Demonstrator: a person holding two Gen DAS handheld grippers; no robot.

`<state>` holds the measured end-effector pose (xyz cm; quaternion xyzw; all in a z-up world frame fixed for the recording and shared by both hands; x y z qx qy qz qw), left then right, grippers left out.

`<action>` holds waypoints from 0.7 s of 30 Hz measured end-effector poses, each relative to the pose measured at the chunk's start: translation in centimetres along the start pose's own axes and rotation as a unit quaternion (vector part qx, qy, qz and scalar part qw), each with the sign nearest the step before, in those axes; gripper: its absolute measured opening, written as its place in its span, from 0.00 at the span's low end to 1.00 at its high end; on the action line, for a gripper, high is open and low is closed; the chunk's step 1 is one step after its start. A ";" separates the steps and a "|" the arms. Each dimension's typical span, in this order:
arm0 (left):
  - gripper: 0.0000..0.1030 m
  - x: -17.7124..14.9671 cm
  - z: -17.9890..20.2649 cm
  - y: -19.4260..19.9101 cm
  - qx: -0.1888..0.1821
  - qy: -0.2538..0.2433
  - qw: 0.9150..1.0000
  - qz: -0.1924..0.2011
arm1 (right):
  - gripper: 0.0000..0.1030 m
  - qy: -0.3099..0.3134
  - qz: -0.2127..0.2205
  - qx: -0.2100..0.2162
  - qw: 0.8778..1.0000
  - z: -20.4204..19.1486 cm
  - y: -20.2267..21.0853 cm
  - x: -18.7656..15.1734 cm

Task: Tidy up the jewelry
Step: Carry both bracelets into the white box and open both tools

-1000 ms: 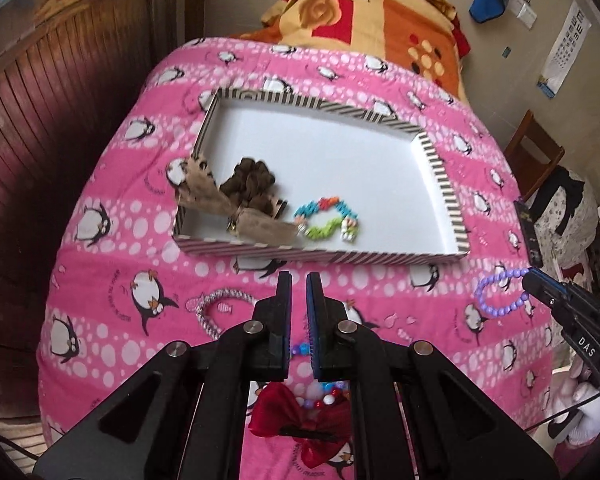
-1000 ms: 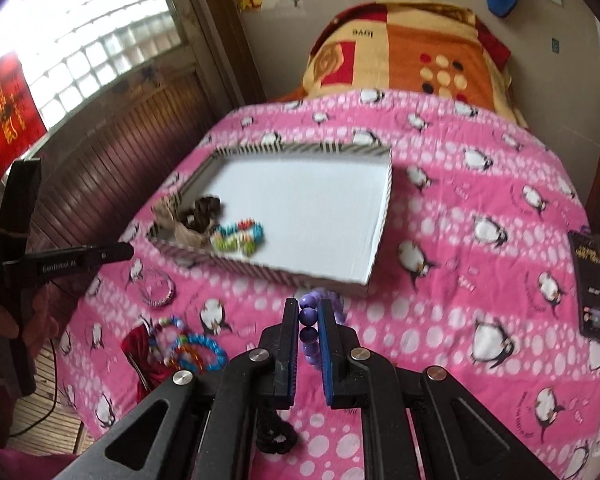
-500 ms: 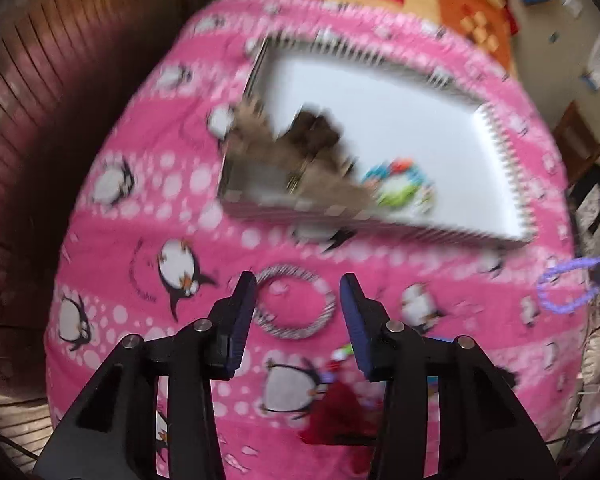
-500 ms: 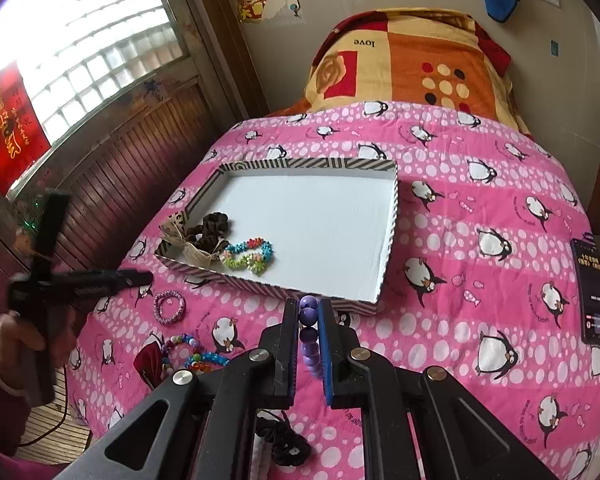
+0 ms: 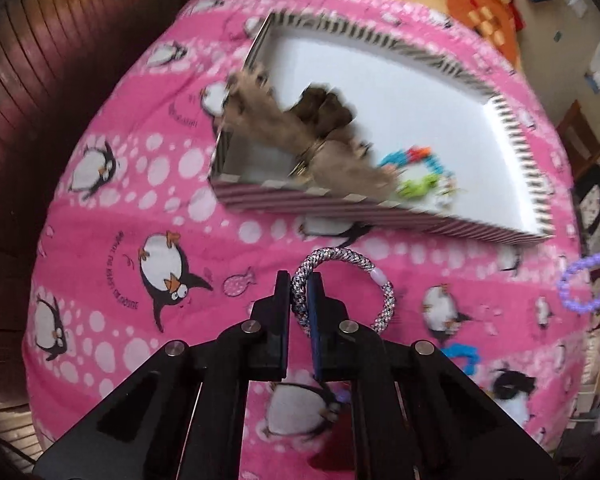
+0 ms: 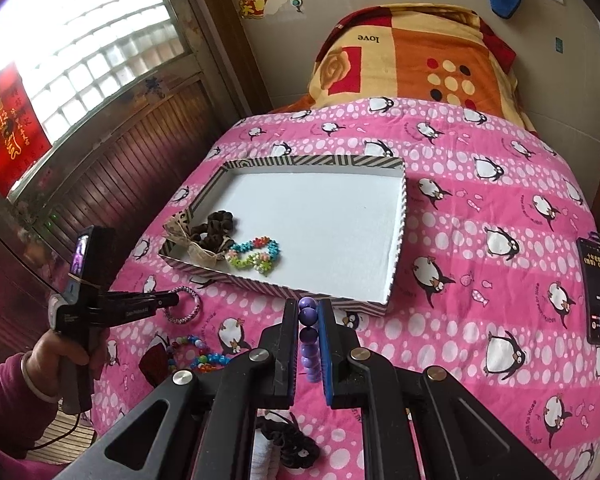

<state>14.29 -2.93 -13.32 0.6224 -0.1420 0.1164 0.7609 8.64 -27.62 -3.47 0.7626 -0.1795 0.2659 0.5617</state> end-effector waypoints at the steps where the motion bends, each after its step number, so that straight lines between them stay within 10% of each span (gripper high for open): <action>1: 0.07 0.3 0.4 0.8 -0.008 -0.001 1.000 0.005 | 0.08 0.002 0.001 0.001 1.000 -0.2 0.1 0.2; 21: 0.07 8.4 3.5 4.0 0.020 -0.054 0.996 0.073 | 0.08 0.037 0.007 0.001 0.999 -2.5 -2.4 5.4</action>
Point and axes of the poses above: each gripper's, at about its wrist camera, not at the fingertips, and y roughly against the way its jaws point, z to its right, x to its top, the point moved 10 cm from there along -y, roughly the way its jaws point, and after that the axes turned 2 degrees about -x, right-handed, at the moved point
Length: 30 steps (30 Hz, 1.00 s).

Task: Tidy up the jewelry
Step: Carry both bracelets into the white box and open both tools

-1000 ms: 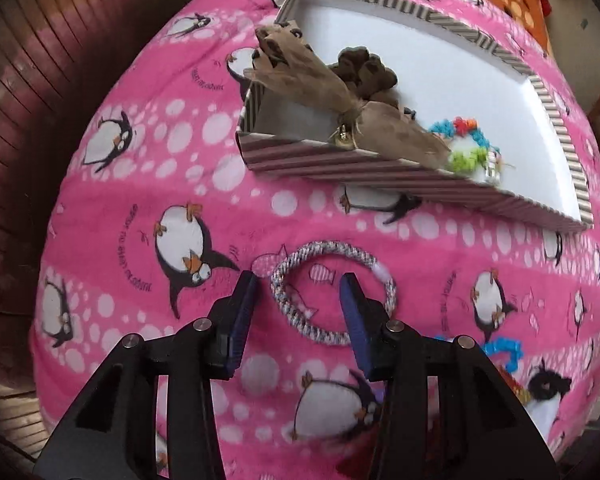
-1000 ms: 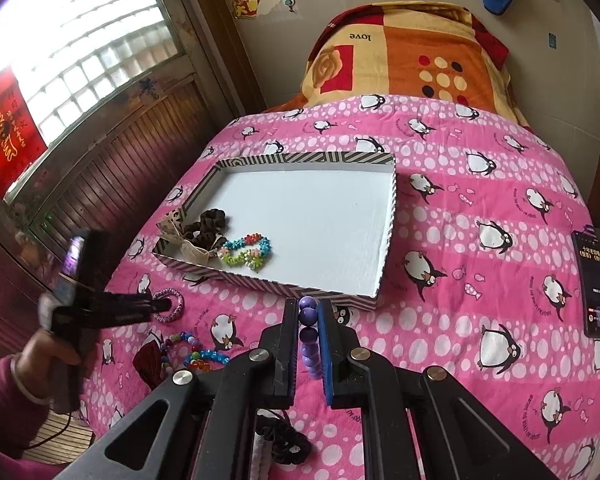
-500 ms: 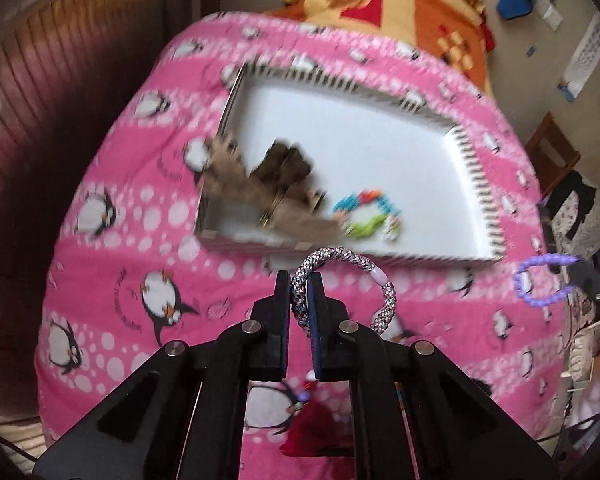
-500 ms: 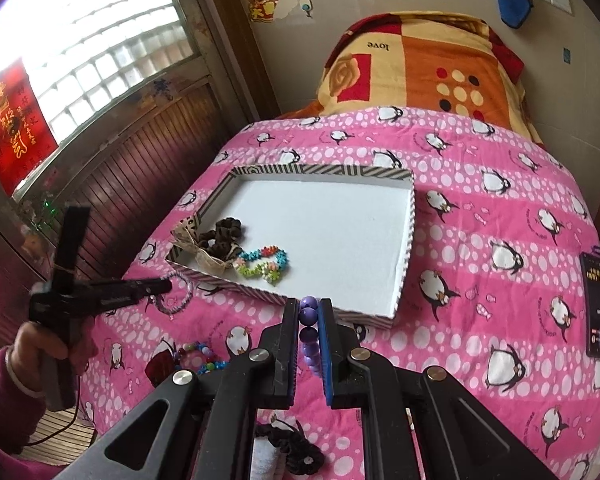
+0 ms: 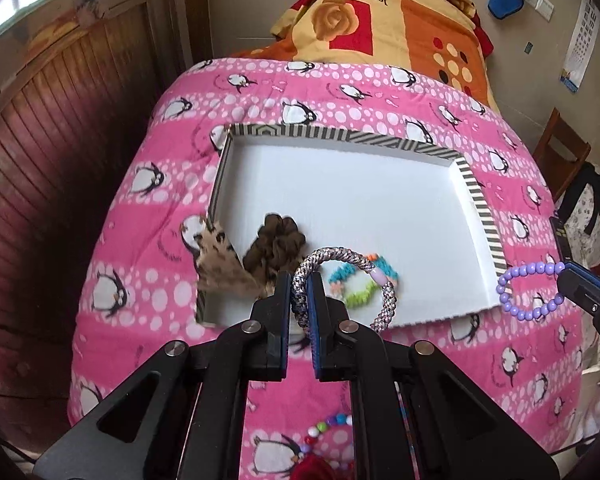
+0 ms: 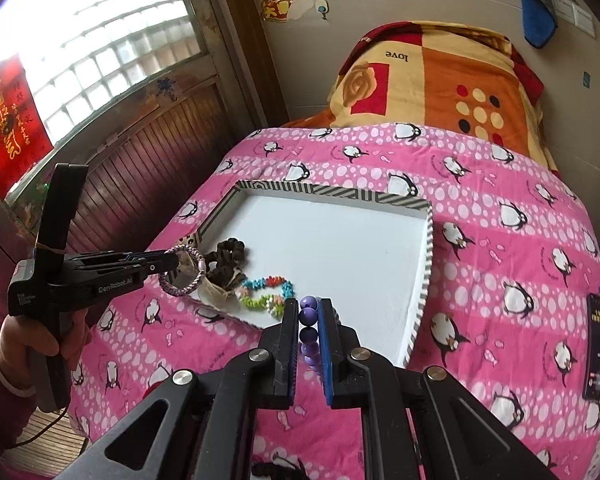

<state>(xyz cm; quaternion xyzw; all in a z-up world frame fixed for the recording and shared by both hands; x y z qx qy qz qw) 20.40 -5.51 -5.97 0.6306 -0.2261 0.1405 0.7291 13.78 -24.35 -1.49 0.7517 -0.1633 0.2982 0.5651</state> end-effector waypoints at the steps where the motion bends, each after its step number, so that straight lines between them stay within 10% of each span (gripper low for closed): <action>1: 0.07 0.2 -0.1 -0.2 0.004 -0.002 1.000 0.001 | 0.08 0.001 -0.001 0.001 1.000 -0.1 -0.3 0.2; 30: 0.07 6.5 -6.3 -8.2 0.037 0.035 0.998 -0.026 | 0.08 0.061 -0.068 0.065 0.994 -7.3 -12.7 5.4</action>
Point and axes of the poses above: each gripper's, at about its wrist camera, not at the fingertips, and y roughly against the way its jaws point, z to its right, x to its top, the point moved 10 cm from there along -y, roughly the way its jaws point, and after that the axes turned 2 degrees about -x, right-handed, at the moved point
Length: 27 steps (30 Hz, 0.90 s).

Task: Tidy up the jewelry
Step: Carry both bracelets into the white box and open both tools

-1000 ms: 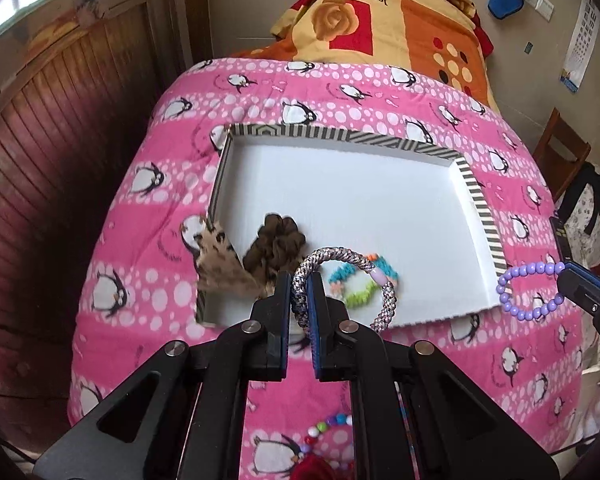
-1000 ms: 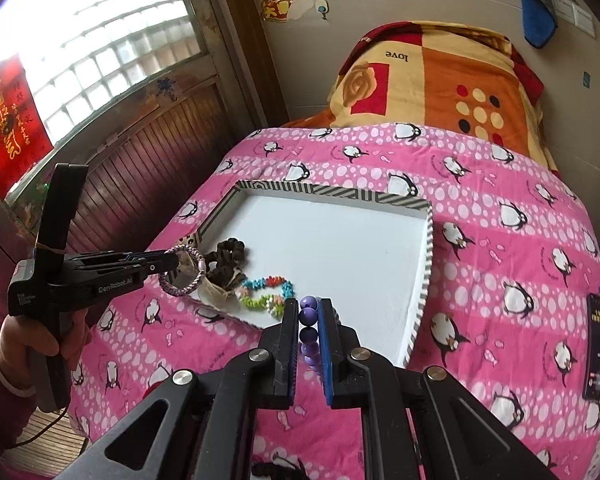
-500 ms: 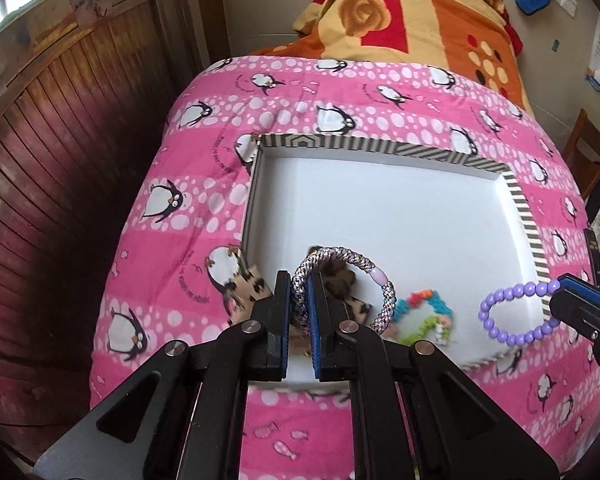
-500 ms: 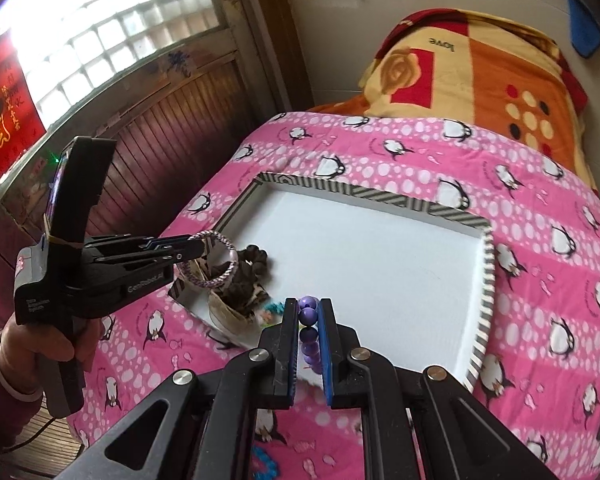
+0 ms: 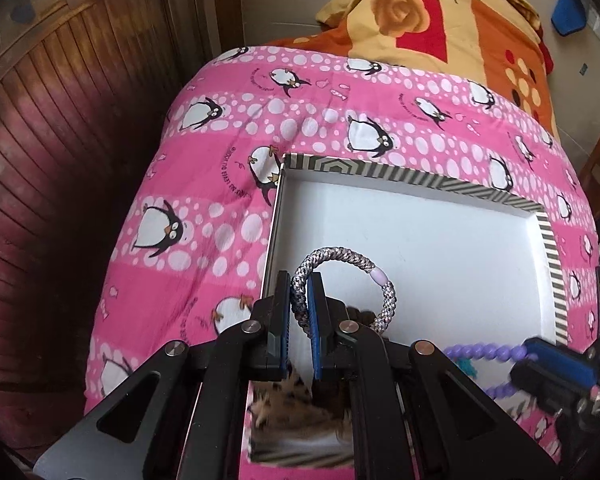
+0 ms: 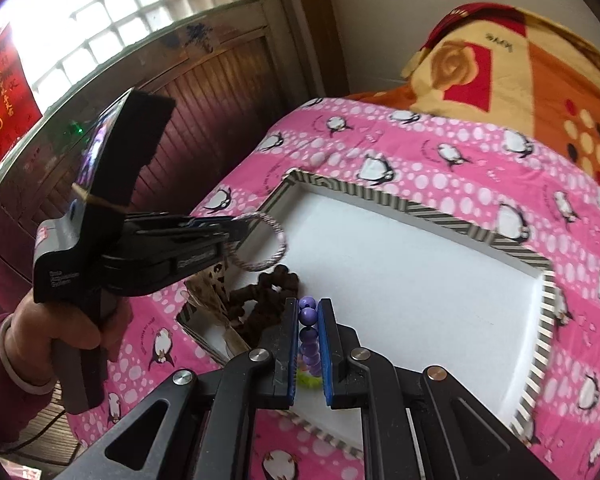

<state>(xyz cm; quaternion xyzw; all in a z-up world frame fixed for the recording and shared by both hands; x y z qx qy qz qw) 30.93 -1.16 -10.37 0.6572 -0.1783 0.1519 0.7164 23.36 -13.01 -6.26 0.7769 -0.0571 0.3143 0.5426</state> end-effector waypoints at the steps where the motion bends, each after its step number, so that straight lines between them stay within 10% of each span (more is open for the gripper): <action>1: 0.07 0.1 -0.1 -0.3 0.001 0.001 1.000 -0.002 | 0.08 0.000 -0.002 0.004 1.000 -0.2 -0.3 0.1; 27: 0.07 0.9 -0.5 -4.0 -0.005 0.010 1.000 -0.016 | 0.08 -0.091 -0.070 -0.065 0.991 8.3 -9.7 0.0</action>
Point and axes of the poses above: each gripper's, at about its wrist camera, not at the fingertips, and y roughly against the way its jaws point, z to its right, x to its top, the point moved 10 cm from there along -y, roughly the way its jaws point, and after that the axes turned 2 degrees about -x, right-handed, at the moved point
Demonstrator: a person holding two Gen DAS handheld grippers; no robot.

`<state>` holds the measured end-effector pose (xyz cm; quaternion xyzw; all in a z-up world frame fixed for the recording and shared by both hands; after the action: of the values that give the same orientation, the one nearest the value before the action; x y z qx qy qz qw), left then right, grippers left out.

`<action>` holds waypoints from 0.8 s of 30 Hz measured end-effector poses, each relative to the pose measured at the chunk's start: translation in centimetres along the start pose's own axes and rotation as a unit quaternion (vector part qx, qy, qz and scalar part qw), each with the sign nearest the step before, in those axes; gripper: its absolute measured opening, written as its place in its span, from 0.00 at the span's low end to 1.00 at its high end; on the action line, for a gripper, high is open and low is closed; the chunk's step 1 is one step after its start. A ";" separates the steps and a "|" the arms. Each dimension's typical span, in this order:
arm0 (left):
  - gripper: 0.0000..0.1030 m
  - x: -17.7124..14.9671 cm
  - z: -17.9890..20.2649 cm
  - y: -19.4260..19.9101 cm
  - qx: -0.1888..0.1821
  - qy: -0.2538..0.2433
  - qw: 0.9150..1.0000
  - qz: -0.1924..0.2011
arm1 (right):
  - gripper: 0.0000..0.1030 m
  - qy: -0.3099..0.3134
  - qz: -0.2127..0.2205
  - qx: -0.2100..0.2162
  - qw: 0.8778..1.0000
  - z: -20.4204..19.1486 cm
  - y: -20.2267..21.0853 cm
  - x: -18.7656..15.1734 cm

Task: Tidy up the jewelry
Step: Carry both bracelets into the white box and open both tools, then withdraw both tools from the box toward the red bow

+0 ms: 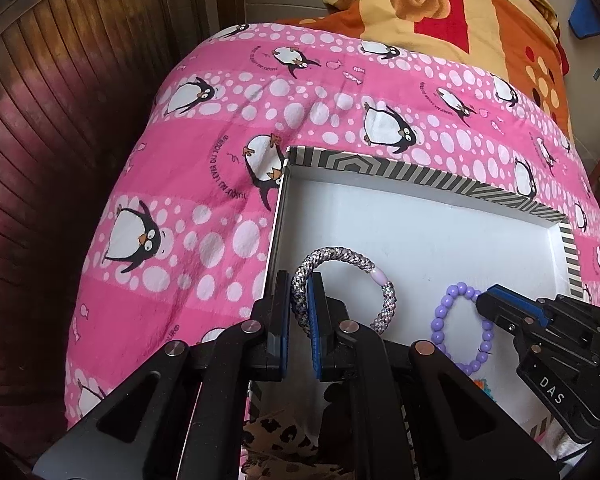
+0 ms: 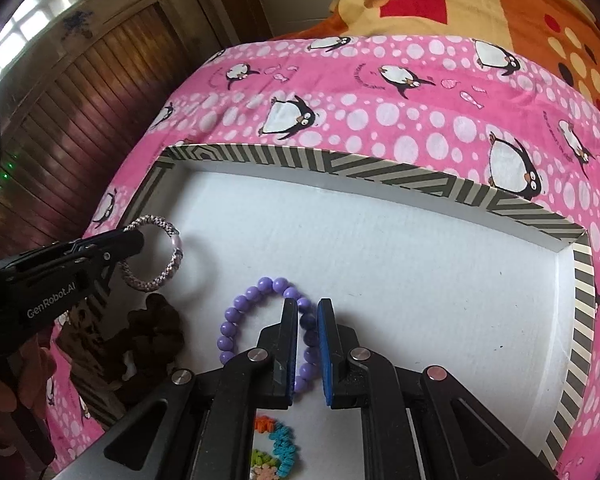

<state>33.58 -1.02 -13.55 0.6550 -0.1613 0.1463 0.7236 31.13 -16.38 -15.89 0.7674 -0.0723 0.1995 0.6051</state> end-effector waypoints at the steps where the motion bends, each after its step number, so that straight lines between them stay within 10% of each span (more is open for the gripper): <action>1: 0.07 0.0 0.1 0.0 0.001 -0.002 1.000 0.000 | 0.09 -0.002 -0.001 -0.001 1.000 0.1 0.0 0.0; 8: 0.15 -0.8 0.4 -0.1 -0.015 0.004 1.000 -0.016 | 0.15 -0.015 0.000 0.007 1.000 0.4 1.6 -0.5; 13: 0.51 -1.2 1.3 2.4 -0.031 -0.002 1.000 0.002 | 0.33 -0.017 0.020 0.013 1.000 -0.1 4.6 -1.1; 24: 0.52 -4.9 3.4 9.3 -0.031 -0.016 0.998 0.048 | 0.38 -0.017 0.087 -0.028 0.996 -0.2 13.0 -4.8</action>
<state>25.10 -3.49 -6.93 0.6260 -0.2080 0.1654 0.7332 22.11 -20.16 -6.09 0.7443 -0.1544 0.2367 0.6051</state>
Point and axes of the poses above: each gripper's, at about its wrist camera, not at the fingertips, and y roughly against the way its jaws point, z to its right, x to its top, the point moved 10 cm from there along -y, roughly the way its jaws point, and after that the axes turned 2 degrees about -x, right-handed, at the moved point
